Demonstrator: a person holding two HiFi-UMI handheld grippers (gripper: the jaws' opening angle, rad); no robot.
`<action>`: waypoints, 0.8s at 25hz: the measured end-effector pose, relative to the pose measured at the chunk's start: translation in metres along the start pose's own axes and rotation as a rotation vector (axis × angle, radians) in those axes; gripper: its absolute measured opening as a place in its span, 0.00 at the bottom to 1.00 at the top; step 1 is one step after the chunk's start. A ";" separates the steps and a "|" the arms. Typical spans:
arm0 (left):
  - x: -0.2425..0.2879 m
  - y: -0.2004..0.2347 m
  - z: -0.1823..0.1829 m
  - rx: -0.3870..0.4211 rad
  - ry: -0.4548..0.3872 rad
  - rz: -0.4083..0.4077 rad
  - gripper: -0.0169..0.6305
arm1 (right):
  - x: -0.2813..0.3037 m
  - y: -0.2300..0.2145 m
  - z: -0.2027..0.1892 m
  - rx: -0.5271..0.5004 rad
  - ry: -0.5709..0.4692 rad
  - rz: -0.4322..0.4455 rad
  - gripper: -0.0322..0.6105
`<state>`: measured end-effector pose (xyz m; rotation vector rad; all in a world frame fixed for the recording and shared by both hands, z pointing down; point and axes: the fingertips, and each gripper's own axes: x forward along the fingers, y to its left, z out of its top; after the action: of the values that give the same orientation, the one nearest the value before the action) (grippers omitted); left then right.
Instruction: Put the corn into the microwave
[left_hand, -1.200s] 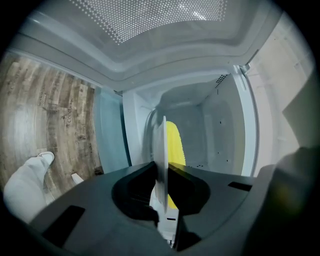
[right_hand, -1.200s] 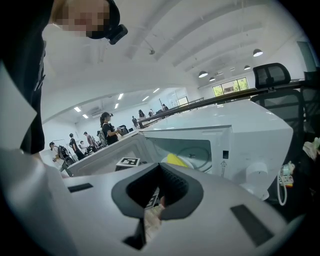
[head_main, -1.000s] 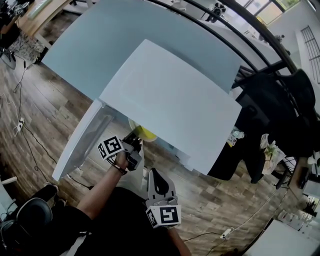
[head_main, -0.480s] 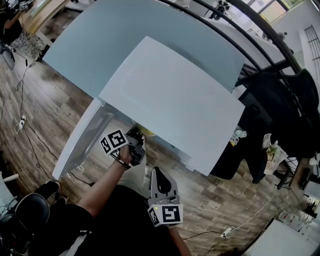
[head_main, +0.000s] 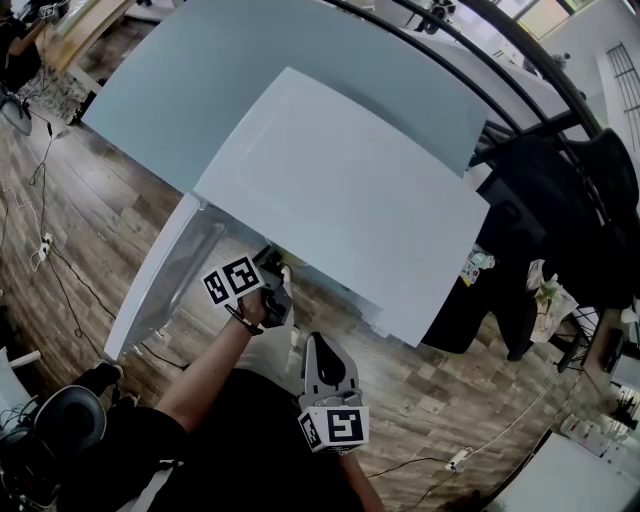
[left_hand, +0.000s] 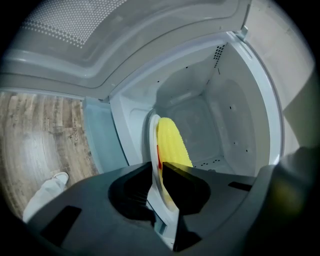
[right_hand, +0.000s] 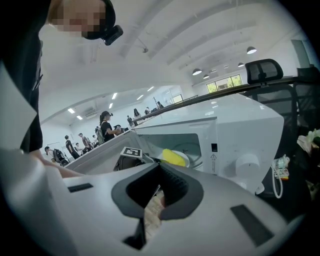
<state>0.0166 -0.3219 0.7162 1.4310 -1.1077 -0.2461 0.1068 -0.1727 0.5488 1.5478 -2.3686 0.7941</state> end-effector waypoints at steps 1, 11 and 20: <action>0.000 -0.001 0.000 0.021 0.001 0.005 0.10 | 0.000 0.000 0.000 0.000 0.001 -0.001 0.06; 0.003 -0.007 0.008 0.095 0.029 -0.006 0.23 | 0.008 0.005 0.001 -0.003 0.004 0.003 0.06; 0.002 -0.007 0.001 0.126 0.059 -0.007 0.36 | 0.011 0.009 0.001 -0.002 0.000 0.007 0.06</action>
<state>0.0207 -0.3255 0.7106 1.5448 -1.0855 -0.1398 0.0947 -0.1791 0.5500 1.5395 -2.3750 0.7936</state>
